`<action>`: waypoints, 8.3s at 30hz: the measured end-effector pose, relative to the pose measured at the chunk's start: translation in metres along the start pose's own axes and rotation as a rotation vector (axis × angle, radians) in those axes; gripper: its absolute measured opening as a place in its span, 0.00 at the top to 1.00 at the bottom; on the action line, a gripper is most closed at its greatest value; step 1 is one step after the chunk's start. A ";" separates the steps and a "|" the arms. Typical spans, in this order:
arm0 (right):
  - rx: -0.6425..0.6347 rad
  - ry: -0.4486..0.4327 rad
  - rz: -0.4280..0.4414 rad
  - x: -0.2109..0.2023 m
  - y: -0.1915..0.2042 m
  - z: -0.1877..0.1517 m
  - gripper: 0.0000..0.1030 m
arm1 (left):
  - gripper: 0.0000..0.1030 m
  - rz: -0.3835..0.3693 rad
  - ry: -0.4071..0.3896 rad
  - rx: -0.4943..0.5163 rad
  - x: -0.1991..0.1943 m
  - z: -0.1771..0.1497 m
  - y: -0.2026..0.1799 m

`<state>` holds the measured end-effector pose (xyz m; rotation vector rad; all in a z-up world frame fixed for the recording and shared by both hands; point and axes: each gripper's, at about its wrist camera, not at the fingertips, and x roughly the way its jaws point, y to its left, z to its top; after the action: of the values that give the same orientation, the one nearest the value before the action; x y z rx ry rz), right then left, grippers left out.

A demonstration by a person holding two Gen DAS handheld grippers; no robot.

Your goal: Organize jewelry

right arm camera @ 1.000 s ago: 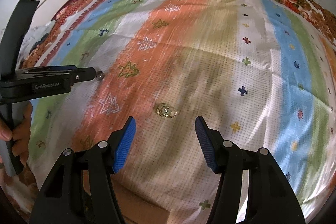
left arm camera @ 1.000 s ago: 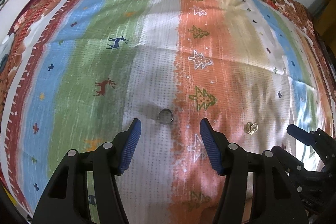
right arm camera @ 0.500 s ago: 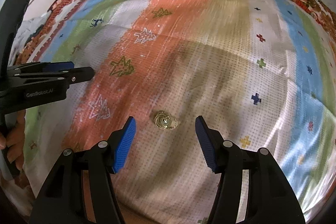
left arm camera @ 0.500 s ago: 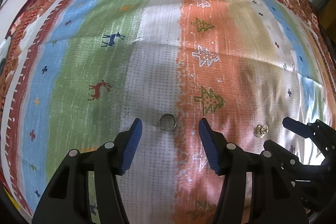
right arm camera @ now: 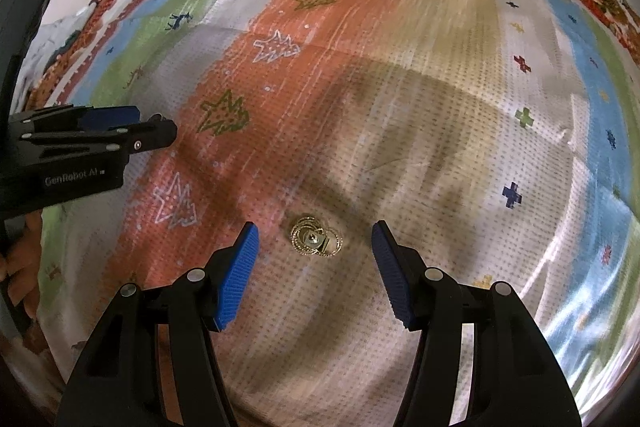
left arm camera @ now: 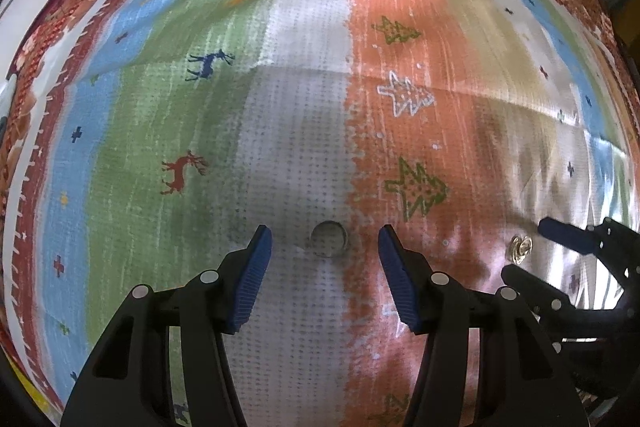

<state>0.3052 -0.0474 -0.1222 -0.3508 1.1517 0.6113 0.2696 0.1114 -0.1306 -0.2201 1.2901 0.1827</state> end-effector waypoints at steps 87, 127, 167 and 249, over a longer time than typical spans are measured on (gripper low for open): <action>0.008 -0.051 -0.004 -0.022 -0.006 -0.007 0.99 | 0.82 -0.015 -0.059 0.040 -0.018 -0.005 -0.006; -0.051 -0.028 -0.049 -0.011 0.007 -0.014 0.90 | 0.81 -0.031 -0.054 0.037 -0.020 -0.006 -0.009; 0.018 -0.331 -0.013 -0.131 0.029 -0.096 0.90 | 0.82 -0.223 -0.243 0.094 -0.128 -0.104 -0.046; 0.031 -0.598 0.022 -0.195 0.045 -0.260 0.05 | 0.05 -0.131 -0.610 0.265 -0.194 -0.263 -0.058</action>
<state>0.0323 -0.2083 -0.0385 -0.1121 0.5903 0.6584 -0.0121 -0.0159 -0.0092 -0.0140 0.6793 -0.0372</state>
